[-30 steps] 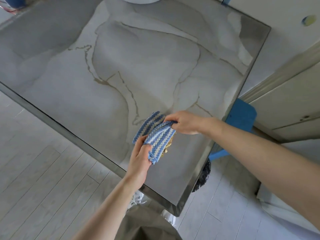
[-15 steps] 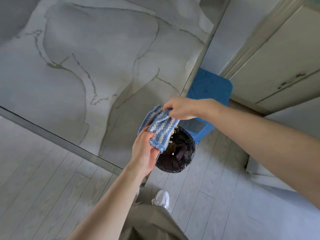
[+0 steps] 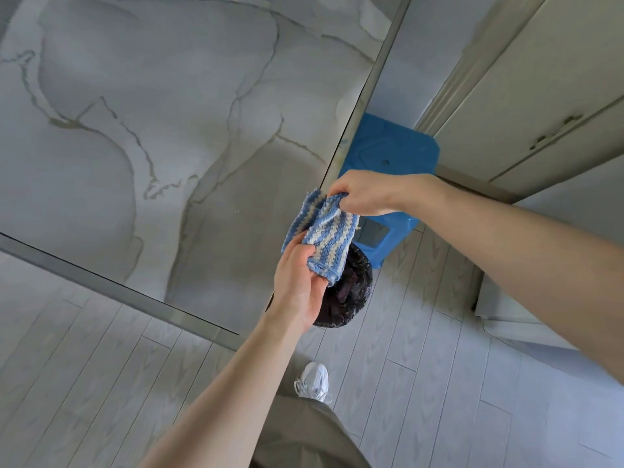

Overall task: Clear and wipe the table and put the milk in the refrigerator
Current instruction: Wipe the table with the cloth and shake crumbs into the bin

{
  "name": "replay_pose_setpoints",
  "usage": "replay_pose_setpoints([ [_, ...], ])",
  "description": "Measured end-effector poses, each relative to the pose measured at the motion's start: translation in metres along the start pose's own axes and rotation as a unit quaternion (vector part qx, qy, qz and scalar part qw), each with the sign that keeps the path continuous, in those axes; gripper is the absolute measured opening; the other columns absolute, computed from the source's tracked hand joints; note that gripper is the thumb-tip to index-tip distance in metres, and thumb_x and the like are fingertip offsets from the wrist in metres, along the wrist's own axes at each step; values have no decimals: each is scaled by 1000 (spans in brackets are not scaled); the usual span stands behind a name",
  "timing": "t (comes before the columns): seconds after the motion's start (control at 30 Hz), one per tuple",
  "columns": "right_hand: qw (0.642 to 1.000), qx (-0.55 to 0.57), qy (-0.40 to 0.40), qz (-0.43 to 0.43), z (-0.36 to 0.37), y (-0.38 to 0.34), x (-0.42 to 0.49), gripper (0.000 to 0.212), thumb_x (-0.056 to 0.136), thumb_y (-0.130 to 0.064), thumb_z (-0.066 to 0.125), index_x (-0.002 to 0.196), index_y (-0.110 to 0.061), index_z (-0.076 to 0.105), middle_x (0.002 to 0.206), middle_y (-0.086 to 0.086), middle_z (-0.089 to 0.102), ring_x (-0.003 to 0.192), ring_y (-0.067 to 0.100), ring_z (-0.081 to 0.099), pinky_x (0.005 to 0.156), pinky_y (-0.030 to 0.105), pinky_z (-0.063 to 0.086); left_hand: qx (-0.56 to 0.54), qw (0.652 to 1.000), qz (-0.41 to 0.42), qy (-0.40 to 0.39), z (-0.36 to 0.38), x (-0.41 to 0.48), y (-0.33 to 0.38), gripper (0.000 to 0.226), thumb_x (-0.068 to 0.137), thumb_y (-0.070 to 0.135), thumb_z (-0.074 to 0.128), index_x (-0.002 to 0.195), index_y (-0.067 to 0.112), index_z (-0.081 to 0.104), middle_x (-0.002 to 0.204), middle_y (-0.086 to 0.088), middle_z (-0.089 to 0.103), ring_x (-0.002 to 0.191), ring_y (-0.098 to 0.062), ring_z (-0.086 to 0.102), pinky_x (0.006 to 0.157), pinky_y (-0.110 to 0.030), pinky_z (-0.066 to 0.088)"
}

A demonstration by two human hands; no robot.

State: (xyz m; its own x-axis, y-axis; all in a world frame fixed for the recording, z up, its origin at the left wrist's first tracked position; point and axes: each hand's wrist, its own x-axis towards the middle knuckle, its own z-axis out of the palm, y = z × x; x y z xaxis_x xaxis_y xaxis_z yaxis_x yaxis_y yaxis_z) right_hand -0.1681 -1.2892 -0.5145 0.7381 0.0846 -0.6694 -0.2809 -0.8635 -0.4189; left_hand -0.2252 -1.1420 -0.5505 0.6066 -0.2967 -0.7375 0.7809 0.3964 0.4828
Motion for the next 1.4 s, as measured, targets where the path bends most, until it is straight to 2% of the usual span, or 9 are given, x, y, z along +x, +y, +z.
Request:
replay_pose_setpoints([
  [0.23,1000,-7,14,-4,-4,15,2,33,81,3,34,102,-3,59,95,15,56,80,23,45,69,35,36,12,1000,8,-8,9,7,-8,26,92,2,35,97,12,59,95,-6,66,88,-19,63,85,-33,50],
  [0.47,1000,-7,26,-2,2,37,0,31,83,1,35,103,-5,57,108,14,59,97,29,53,82,40,44,53,998,20,3,12,22,-34,35,92,4,34,124,8,48,117,-14,59,102,-24,60,81,-32,52],
  [0.67,999,10,31,8,48,72,28,26,91,-7,37,109,-7,57,96,4,52,88,22,46,74,29,35,141,981,121,52,-8,48,-74,30,83,5,39,93,22,61,96,-5,64,90,-21,61,77,-28,52],
  [0.8,999,30,29,7,85,98,46,19,91,-7,38,87,-14,55,94,4,49,90,21,45,75,28,33,307,934,169,71,-39,68,-96,28,87,8,43,108,16,58,108,-7,60,101,-23,57,91,-34,46],
  [0.9,998,57,33,0,124,128,70,27,89,-4,41,110,-7,57,110,12,57,104,26,51,85,31,38,443,866,214,84,-71,104,-114,31,89,11,48,117,5,58,106,-4,59,97,-21,56,84,-23,42],
  [1.03,996,61,67,20,177,170,113,27,86,-7,52,113,-11,59,116,10,60,109,27,54,82,29,39,550,792,242,110,-120,168,-139,66,62,49,43,103,1,66,99,-19,69,88,-31,64,78,-37,50],
  [1.17,986,27,129,100,245,189,170,16,85,-10,53,96,-15,64,100,9,63,98,28,57,69,27,38,644,725,228,88,-149,234,-166,25,82,18,60,103,8,68,100,-12,70,87,-24,61,65,-21,33],
  [1.33,956,116,198,184,309,241,211,17,81,6,43,75,-6,53,79,8,51,85,28,54,61,27,36,712,661,225,83,-173,299,-190,23,86,10,53,103,15,68,93,-10,70,88,-28,61,66,-25,34],
  [1.4,958,142,199,146,322,245,223,27,80,6,45,60,-12,40,71,7,47,78,24,50,61,26,34,717,651,239,66,-176,314,-196,22,86,9,54,102,14,68,93,-8,71,88,-26,62,67,-26,38],
])
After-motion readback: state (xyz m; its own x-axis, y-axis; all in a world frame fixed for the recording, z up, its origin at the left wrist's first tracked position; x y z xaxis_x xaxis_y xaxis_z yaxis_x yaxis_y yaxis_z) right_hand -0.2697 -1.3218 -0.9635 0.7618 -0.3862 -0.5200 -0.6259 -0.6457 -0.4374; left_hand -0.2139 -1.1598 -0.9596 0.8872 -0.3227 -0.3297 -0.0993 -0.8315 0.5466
